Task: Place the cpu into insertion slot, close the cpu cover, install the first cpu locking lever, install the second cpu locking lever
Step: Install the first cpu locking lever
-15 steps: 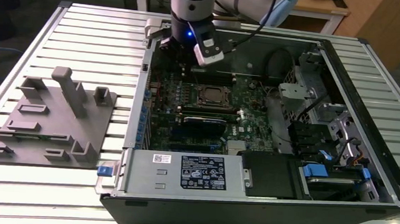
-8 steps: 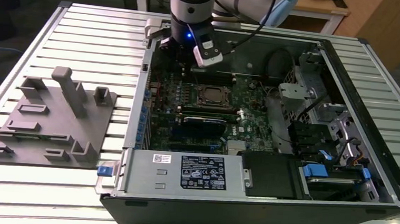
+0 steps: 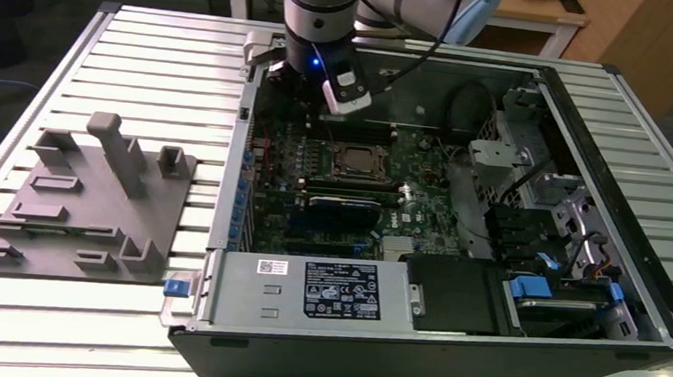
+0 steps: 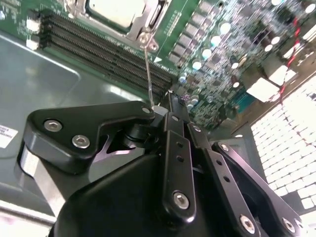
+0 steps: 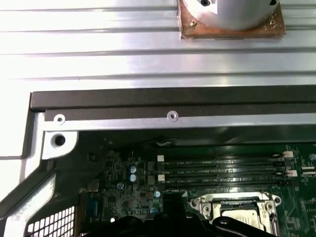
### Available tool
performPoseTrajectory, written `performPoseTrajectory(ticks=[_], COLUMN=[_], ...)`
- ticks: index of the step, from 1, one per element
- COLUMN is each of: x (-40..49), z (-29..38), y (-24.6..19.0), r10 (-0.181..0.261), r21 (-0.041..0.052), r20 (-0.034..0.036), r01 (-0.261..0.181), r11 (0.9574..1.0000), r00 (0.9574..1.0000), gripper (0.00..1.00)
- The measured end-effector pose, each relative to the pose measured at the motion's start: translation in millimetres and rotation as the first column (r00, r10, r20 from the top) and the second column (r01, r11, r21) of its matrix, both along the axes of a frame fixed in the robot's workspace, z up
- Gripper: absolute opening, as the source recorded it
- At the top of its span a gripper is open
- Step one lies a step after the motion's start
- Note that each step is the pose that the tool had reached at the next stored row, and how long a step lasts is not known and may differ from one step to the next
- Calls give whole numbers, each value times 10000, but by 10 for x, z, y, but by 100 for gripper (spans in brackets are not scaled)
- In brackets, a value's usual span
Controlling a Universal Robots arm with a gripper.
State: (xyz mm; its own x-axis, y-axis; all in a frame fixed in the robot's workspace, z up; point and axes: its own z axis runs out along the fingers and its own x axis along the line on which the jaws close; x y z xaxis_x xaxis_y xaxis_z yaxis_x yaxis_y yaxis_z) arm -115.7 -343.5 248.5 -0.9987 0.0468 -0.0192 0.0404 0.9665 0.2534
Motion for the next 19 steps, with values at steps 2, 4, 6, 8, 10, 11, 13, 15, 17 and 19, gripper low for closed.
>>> performPoseTrajectory(ticks=[2, 4, 6, 8, 10, 11, 13, 15, 17, 19], x=[-1, -1, 3, 22, 55, 74, 109, 150, 185, 219], z=[-6, -11, -14, -14, -15, -15, -16, -15, -16, -17], y=[-1, -1, 0, -1, -1, 0, 3, 8, 10, 11], r10=[-1, -1, 0, -1, -4, -9, -20, -26, -35, -46], r21=[235, 340, 356, 356, 355, 343, 305, 248, 185, 118], r20=[0, 0, -1, -2, -1, -2, -1, -2, -1, 0], r01=[1, 1, 0, 1, 4, 9, 20, 26, 36, 46], r11=[9997, 9994, 9994, 9994, 9994, 9994, 9995, 9997, 9998, 9999], r00=[10000, 10000, 10000, 10000, 10000, 10000, 10000, 10000, 10000, 10000], gripper=[11, 11, 11, 11, 11, 11, 11, 11, 11, 11])
